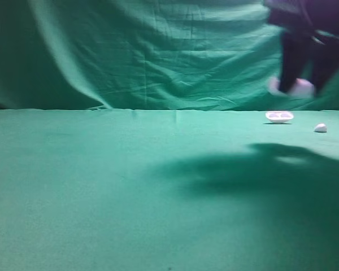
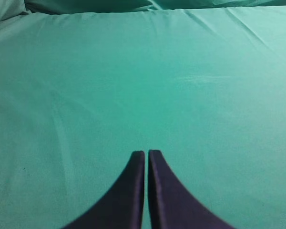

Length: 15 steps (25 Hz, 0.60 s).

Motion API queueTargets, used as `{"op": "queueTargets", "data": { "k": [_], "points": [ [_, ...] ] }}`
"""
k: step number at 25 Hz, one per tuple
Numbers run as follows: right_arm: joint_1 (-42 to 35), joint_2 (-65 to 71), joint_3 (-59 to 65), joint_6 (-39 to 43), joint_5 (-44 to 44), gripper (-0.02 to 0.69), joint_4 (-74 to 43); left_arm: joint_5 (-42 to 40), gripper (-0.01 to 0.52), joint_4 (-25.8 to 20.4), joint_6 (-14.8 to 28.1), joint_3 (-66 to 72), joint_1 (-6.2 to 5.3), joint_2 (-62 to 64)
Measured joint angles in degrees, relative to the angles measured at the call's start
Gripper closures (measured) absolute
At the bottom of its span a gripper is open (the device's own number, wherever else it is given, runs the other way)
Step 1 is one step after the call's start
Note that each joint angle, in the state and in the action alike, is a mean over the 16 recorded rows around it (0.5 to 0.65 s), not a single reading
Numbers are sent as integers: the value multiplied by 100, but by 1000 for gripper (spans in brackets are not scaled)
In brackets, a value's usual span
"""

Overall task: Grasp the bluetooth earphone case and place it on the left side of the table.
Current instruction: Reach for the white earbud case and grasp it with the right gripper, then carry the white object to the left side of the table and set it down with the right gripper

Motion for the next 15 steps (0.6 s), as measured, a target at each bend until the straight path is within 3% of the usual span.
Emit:
{"op": "queueTargets", "data": {
  "k": [8, 15],
  "points": [
    [1225, 1556, -1811, -4, -178, 346, 26, 0, 514, 0, 0, 0, 0, 0],
    [1718, 2457, -2521, -24, -457, 331, 50, 0, 514, 0, 0, 0, 0, 0]
  ]
}}
